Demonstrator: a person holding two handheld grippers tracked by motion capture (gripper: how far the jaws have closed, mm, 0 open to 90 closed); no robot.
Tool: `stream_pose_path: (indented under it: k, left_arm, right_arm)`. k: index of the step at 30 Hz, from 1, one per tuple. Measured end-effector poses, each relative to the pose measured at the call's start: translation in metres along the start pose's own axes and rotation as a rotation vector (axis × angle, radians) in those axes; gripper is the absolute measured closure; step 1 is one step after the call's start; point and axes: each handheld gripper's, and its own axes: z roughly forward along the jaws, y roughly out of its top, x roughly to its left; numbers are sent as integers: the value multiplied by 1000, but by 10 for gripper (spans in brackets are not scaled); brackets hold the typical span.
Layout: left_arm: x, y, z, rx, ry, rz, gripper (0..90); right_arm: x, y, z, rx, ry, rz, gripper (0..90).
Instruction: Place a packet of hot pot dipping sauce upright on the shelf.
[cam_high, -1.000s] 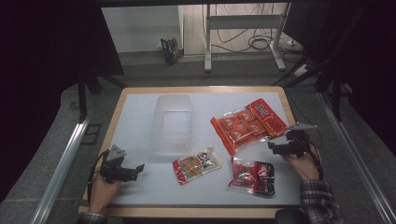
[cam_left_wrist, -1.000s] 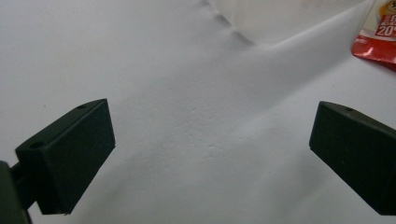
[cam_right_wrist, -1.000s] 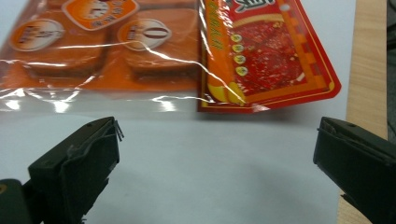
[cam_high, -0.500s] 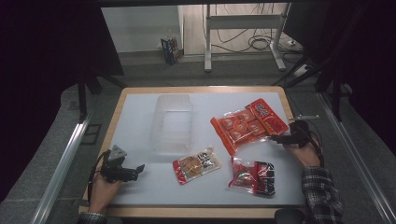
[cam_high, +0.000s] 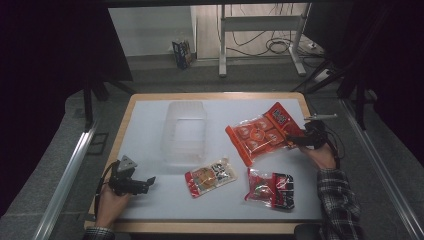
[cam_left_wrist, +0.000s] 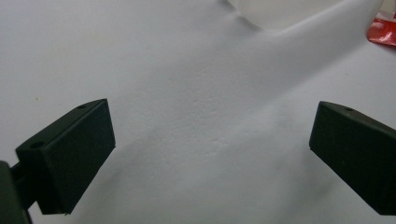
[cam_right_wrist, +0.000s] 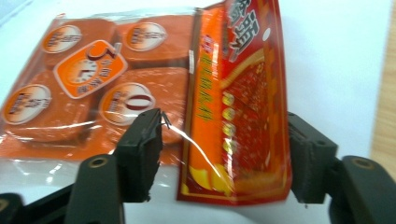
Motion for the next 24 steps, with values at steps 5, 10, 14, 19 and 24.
stream_pose_path:
  k: [5, 10, 14, 19, 24]
  left_arm:
    - [-1, 1, 1, 3, -5, 6, 3]
    - [-2, 2, 3, 9, -6, 16, 3]
    - [-2, 2, 3, 10, -6, 16, 3]
    - [-1, 2, 3, 13, -8, 18, 4]
    - [0, 1, 4, 12, -9, 11, 4]
  right_arm:
    - [10, 15, 12, 57, -39, -53, 439]
    - [7, 24, 24, 85, -45, -66, 469]
    - [6, 28, 32, 95, -37, -60, 519]
    - [5, 32, 41, 96, -24, -45, 606]
    - [1, 31, 50, 133, -104, -13, 750]
